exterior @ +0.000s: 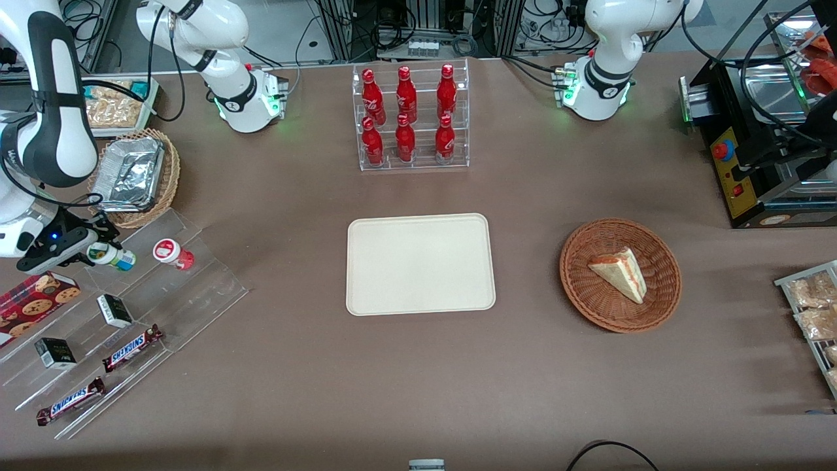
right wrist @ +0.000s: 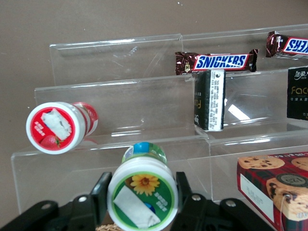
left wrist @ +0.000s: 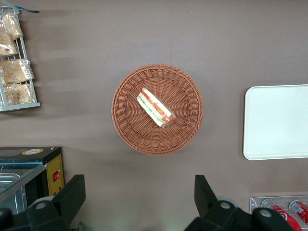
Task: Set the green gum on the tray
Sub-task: 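Close the right gripper around the green gum jar, then lift the green gum jar and carry it over the cream tray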
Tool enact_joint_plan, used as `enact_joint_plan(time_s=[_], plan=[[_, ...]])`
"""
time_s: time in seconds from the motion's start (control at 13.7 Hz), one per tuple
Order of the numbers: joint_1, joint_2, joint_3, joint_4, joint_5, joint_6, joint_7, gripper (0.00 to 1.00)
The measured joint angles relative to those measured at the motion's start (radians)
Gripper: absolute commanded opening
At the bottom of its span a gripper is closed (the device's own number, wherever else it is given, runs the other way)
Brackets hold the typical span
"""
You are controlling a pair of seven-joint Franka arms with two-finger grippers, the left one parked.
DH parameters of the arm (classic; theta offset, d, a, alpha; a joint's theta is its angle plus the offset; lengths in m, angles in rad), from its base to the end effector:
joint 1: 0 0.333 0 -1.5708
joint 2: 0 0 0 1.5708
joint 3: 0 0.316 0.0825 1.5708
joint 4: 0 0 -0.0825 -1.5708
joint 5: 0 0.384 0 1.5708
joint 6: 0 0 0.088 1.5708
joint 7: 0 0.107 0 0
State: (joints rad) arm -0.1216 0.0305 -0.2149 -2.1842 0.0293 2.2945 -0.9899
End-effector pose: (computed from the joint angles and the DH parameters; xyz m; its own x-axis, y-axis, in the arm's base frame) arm 0.5147 -0.1790 0.3825 0.8026 0.5937 0.0582 0.5910 -0.8046 0.0578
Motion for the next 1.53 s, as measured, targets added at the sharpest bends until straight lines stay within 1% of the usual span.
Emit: enact_joint_plan(time_s=[0.22, 0.29, 0.51, 0.73, 0.87, 1.02, 1.17, 1.24, 1.53], plan=[[0.006, -0.005, 0.004, 0.018, 0.000, -0.015, 0.000, 0.00], [0.008, -0.008, 0.007, 0.042, 0.000, -0.051, 0.000, 0.00], [0.027, -0.024, 0.027, 0.179, 0.002, -0.237, 0.018, 0.00], [0.084, -0.037, 0.067, 0.327, 0.003, -0.381, 0.104, 0.00], [0.137, -0.037, 0.102, 0.403, 0.004, -0.466, 0.221, 0.00], [0.248, -0.035, 0.109, 0.434, 0.004, -0.503, 0.389, 0.00], [0.360, -0.025, 0.122, 0.440, 0.002, -0.506, 0.573, 0.00], [0.400, -0.018, 0.137, 0.441, 0.002, -0.506, 0.662, 0.00], [0.459, 0.033, 0.223, 0.453, 0.002, -0.506, 0.961, 0.00]])
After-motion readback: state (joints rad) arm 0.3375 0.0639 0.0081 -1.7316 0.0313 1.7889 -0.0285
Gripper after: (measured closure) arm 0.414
